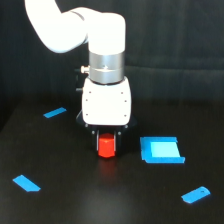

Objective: Pick up the red object from the table

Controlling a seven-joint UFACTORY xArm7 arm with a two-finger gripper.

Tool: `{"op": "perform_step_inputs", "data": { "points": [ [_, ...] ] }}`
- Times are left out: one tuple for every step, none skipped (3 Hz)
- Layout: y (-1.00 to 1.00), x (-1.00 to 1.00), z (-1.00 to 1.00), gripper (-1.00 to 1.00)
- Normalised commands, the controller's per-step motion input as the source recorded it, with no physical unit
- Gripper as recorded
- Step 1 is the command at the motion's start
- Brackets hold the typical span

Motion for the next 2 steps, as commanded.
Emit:
{"op": "perform_step_inputs", "data": {
  "points": [
    [-0.18, -0.09, 1.0, -1.0],
    [-0.13, -0.15, 1.0, -0.99]
  ]
}}
